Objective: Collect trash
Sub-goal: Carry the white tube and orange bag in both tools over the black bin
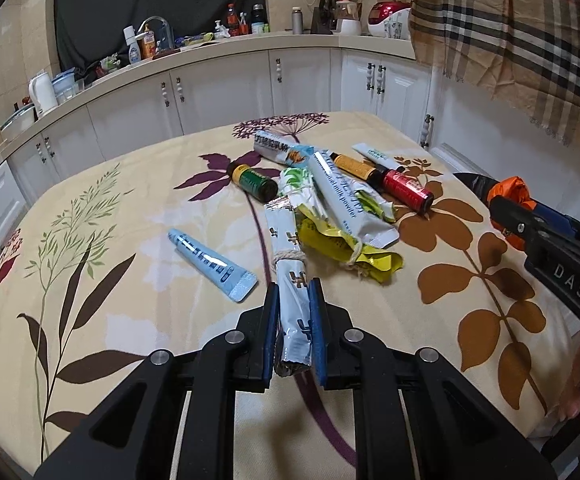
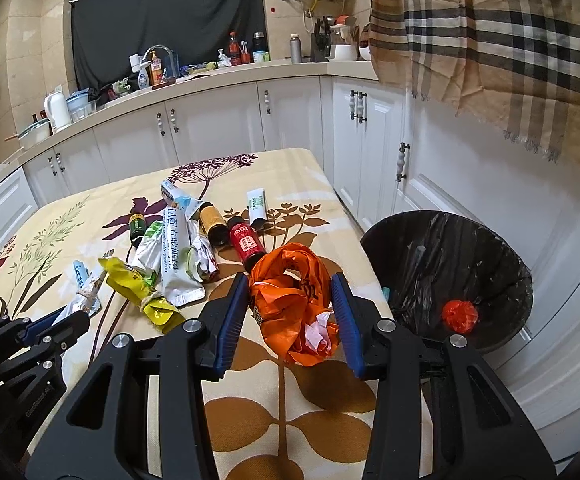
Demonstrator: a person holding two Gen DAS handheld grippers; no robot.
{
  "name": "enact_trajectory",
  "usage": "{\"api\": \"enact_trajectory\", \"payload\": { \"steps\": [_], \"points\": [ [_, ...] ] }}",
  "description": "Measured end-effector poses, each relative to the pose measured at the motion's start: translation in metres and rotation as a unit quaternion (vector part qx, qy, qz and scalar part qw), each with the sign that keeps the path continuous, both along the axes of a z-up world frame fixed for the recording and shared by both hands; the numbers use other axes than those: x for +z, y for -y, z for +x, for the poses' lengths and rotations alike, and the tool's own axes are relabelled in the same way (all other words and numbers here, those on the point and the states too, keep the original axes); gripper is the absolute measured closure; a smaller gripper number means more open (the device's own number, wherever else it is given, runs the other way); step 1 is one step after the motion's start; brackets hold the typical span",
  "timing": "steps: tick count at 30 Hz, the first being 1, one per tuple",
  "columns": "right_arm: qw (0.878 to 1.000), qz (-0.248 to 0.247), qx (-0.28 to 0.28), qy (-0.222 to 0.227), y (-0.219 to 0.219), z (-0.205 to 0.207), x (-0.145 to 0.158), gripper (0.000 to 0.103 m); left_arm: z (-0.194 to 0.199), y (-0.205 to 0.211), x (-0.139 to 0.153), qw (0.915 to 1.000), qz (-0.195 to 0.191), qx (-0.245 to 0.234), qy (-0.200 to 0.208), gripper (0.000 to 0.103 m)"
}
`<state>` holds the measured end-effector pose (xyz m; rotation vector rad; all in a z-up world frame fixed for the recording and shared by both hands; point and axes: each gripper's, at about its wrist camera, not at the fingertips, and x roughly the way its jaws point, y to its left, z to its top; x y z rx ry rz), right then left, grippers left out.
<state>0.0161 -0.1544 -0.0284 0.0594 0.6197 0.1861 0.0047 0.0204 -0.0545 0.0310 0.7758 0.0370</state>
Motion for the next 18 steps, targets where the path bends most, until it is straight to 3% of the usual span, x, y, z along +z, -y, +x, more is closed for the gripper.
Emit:
{"api": "enact_trajectory", "payload": {
  "steps": [18],
  "points": [
    [1.0, -0.006, 0.005, 0.001, -0.008, 0.002, 0.004, 0.062, -0.003, -0.022, 0.01, 0.9995, -0.009, 0.026, 0.015, 0.087]
  ]
}}
